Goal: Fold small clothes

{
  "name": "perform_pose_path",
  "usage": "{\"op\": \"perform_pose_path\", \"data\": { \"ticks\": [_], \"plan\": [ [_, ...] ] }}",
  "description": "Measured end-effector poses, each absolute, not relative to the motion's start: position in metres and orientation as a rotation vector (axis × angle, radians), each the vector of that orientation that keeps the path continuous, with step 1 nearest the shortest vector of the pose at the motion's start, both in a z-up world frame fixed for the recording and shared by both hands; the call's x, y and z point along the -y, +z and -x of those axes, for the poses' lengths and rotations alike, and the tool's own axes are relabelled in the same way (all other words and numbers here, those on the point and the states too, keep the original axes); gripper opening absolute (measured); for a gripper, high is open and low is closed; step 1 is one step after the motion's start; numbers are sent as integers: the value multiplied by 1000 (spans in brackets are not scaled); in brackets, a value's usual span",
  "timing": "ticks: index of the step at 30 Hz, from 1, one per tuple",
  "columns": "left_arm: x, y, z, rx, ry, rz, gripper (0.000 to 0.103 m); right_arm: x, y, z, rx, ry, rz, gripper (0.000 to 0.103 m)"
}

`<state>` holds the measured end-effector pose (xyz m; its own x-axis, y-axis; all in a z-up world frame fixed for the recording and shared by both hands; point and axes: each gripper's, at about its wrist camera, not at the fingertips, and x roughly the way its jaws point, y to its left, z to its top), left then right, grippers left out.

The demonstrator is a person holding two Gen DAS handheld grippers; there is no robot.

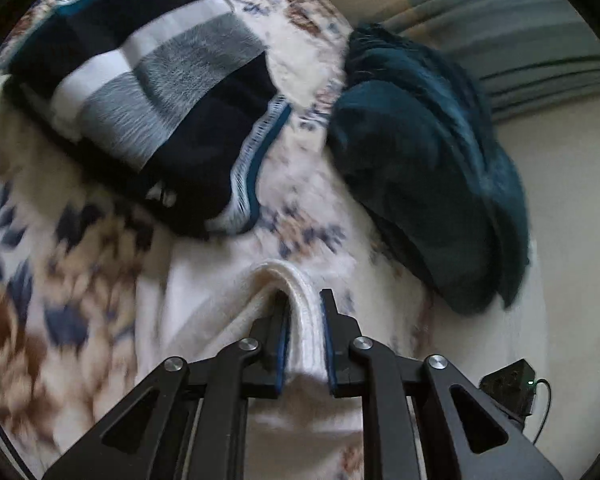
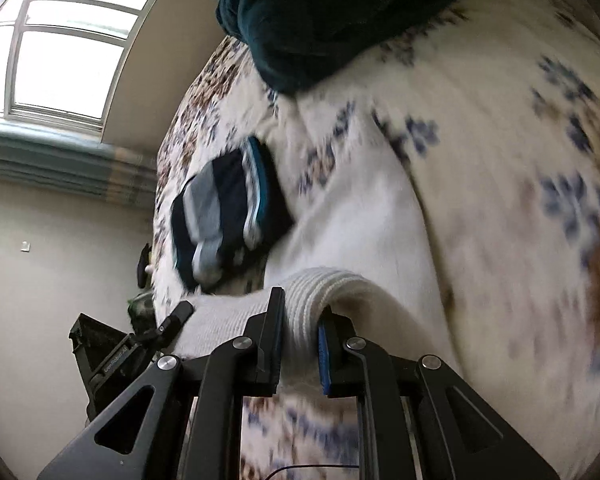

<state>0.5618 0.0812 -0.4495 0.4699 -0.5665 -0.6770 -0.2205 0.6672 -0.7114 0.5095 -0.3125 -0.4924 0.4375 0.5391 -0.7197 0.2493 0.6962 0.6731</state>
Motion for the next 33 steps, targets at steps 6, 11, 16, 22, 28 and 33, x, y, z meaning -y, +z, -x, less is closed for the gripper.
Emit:
{"op": "perform_pose_path", "data": {
  "ticks": [6, 11, 16, 22, 28, 33],
  "plan": [
    [-95, -493, -605, -1098, -231, 987, 66, 320, -559, -622, -1207, 188, -838, 18],
    [-105, -487, -586, -1088, -245, 990, 67, 329, -585, -644, -1234, 181, -817, 86],
    [-100, -475, -543, -1123, -174, 736, 67, 334, -570, -622, -1244, 179, -645, 86],
    [-78, -502, -550, -1208, -202, 601, 67, 346, -599, -586, -1350, 153, -607, 86],
    [-48, -512, -597, -1192, -241, 389, 18, 324, -624, -613, -1338, 237, -596, 61],
    [-51, -485, -591, -1095, -220, 356, 8, 302, -607, -625, -1264, 179, -395, 10]
  ]
}}
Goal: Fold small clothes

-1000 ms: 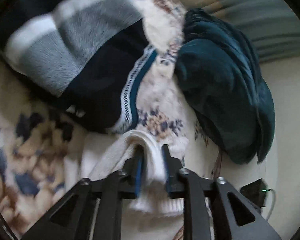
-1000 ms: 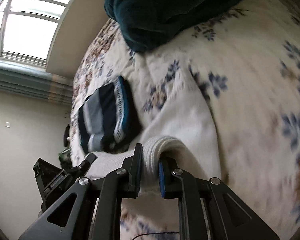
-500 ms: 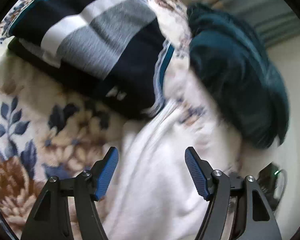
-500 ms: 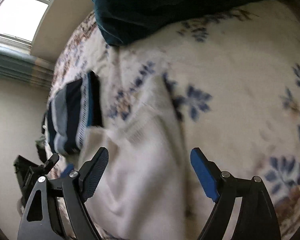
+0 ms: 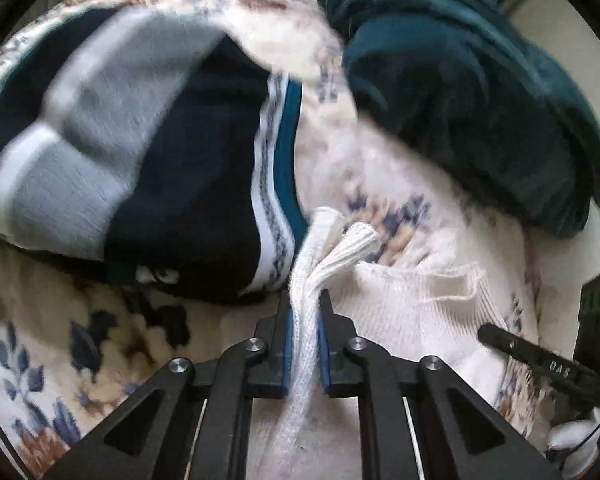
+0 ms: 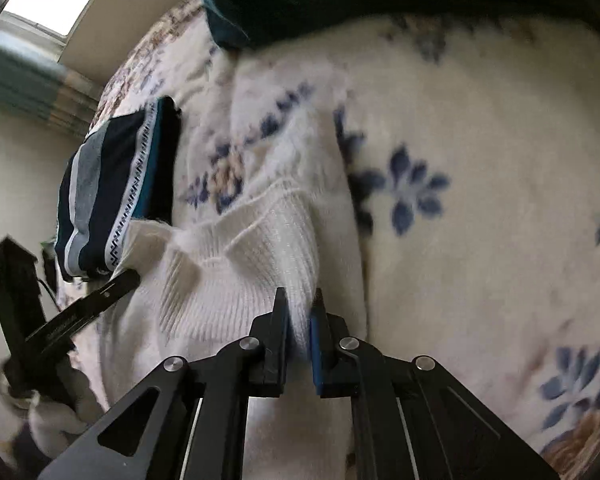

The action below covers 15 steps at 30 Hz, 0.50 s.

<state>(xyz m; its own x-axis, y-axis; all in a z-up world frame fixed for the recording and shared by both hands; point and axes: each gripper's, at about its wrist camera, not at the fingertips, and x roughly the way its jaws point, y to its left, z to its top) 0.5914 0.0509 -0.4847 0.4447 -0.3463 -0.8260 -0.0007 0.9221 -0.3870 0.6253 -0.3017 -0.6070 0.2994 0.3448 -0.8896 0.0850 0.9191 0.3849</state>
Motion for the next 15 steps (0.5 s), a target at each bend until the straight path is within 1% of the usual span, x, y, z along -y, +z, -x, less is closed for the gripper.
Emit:
{"op": "perform_pose_path", "data": {
  "ticks": [2, 4, 7, 10, 12, 13, 14, 15],
  "plan": [
    [-55, -470, -589, -1039, -202, 366, 8, 300, -592, -620, -1216, 186, -367, 9],
    [-57, -471, -603, -1042, -190, 368, 8, 299, -574, -617, -1157, 181, -350, 9],
    [-58, -503, -632, -1144, -168, 381, 9, 300, -559, -624, -1088, 154, -324, 8],
    [-58, -524, -643, -1233, -182, 419, 13, 297, -578, -649, -1132, 119, -337, 8],
    [-64, -512, -634, -1215, -192, 455, 22, 298, -602, -663, -1222, 118, -361, 9],
    [-68, -506, -628, -1199, -201, 478, 33, 299, -610, -667, -1265, 133, -384, 9],
    [-74, -496, -615, -1174, -200, 508, 46, 301, -618, -670, -1320, 147, -411, 12],
    [-80, -488, -599, -1151, -187, 526, 53, 307, -617, -667, -1335, 156, -442, 15]
  ]
}}
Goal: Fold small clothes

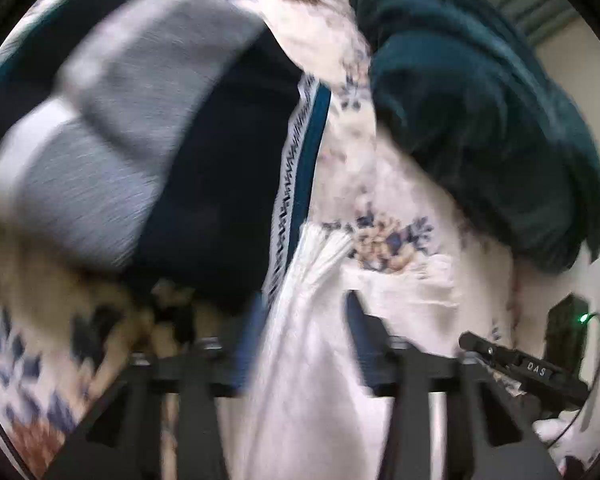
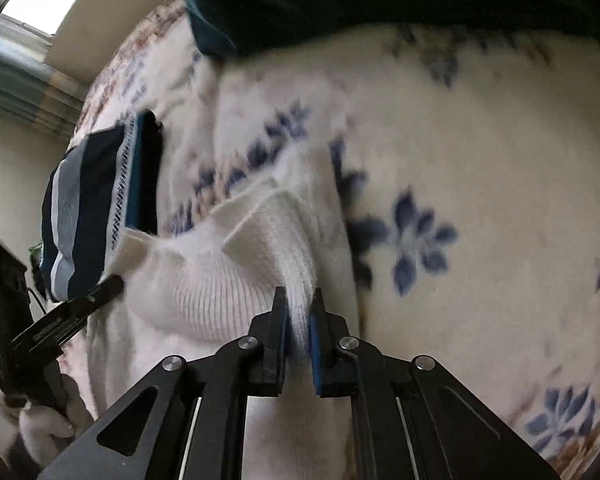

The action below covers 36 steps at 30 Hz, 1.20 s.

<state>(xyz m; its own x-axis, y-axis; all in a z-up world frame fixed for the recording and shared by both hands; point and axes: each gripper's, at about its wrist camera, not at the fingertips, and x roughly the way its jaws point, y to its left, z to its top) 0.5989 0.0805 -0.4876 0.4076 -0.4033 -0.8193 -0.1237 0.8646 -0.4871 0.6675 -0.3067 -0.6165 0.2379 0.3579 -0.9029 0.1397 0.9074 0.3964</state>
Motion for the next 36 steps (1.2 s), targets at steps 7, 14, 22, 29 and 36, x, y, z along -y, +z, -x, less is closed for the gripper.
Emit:
{"op": "perform_pose_path", "data": {
  "ticks": [7, 14, 22, 29, 36],
  "plan": [
    [-98, -478, -506, -1138, -170, 608, 57, 342, -593, -586, -1376, 228, -581, 45],
    [-67, -510, -473, -1199, -187, 425, 20, 322, -636, -523, -1512, 253, -630, 45],
    [-136, -506, -479, -1195, -74, 484, 11, 325, -620, -521, -1430, 103, -542, 8],
    [-117, -469, -437, -1142, -241, 557, 53, 327, -606, -513, -1469, 121, -567, 17],
    [-67, -500, -423, -1187, -278, 525, 50, 322, -598, -497, -1482, 145, -604, 38]
  ]
}}
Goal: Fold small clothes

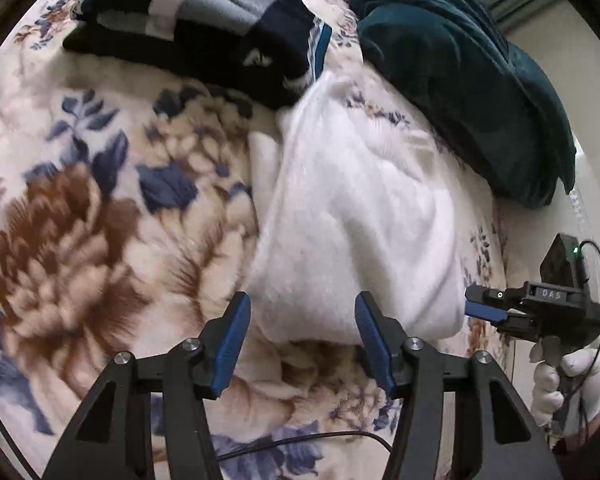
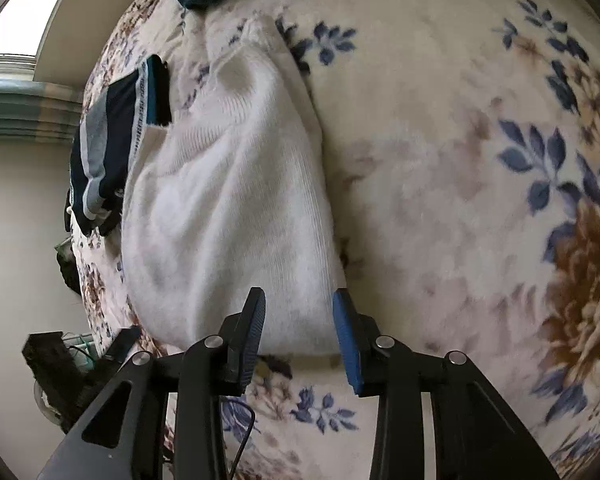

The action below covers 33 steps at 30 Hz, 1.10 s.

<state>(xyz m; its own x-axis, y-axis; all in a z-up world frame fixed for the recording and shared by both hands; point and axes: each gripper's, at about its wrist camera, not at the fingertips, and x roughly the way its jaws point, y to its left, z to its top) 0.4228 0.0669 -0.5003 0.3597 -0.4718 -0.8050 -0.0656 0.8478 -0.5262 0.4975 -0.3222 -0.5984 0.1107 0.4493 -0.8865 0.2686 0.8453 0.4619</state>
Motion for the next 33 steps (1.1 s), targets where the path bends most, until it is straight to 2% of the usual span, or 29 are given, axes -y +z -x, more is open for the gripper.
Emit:
{"op": "perform_pose_path", "data": {
  "ticks": [4, 5, 6, 8, 11, 12, 13, 20, 25, 27, 28, 29, 30, 31, 33],
  "plan": [
    [-61, -518, -421, -1197, -282, 535, 48, 317, -609, -496, -1506, 149, -586, 38],
    [-59, -521, -421, -1187, -284, 533, 29, 316, -613, -497, -1514, 153, -582, 38],
    [-56, -522, -421, -1170, -287, 524, 21, 315, -616, -498, -1521, 155, -579, 38],
    [-52, -522, -423, -1145, -281, 508, 16, 311, -625, -502, -1544, 166, -589, 38],
    [-53, -507, -423, -1098, -247, 446, 13, 311, -631, -502, -1545, 171, -628, 36],
    [-54, -505, -423, -1090, -239, 418, 12, 311, -627, -501, -1522, 172, -629, 28],
    [-55, -501, -424, -1083, -235, 384, 12, 311, -623, -501, -1510, 173, -612, 8],
    [-86, -520, -429, -1160, -238, 358, 10, 315, -595, -505, -1461, 86, -433, 2],
    [-94, -509, -424, -1157, -304, 465, 15, 325, -611, -507, -1521, 142, -529, 3],
    [-95, -512, -422, -1168, -327, 505, 25, 327, -611, -501, -1545, 159, -569, 15],
    [-94, -515, -419, -1175, -325, 508, 40, 327, -611, -497, -1541, 173, -597, 27],
    [-93, -521, -419, -1183, -344, 531, 50, 329, -610, -491, -1530, 190, -634, 45],
    [-89, -524, -418, -1188, -347, 540, 50, 329, -609, -485, -1523, 204, -657, 51],
    [-87, -530, -419, -1195, -343, 543, 50, 327, -611, -481, -1525, 214, -666, 63],
    [-82, -537, -422, -1195, -340, 550, 50, 321, -623, -473, -1561, 228, -668, 64]
  ]
}}
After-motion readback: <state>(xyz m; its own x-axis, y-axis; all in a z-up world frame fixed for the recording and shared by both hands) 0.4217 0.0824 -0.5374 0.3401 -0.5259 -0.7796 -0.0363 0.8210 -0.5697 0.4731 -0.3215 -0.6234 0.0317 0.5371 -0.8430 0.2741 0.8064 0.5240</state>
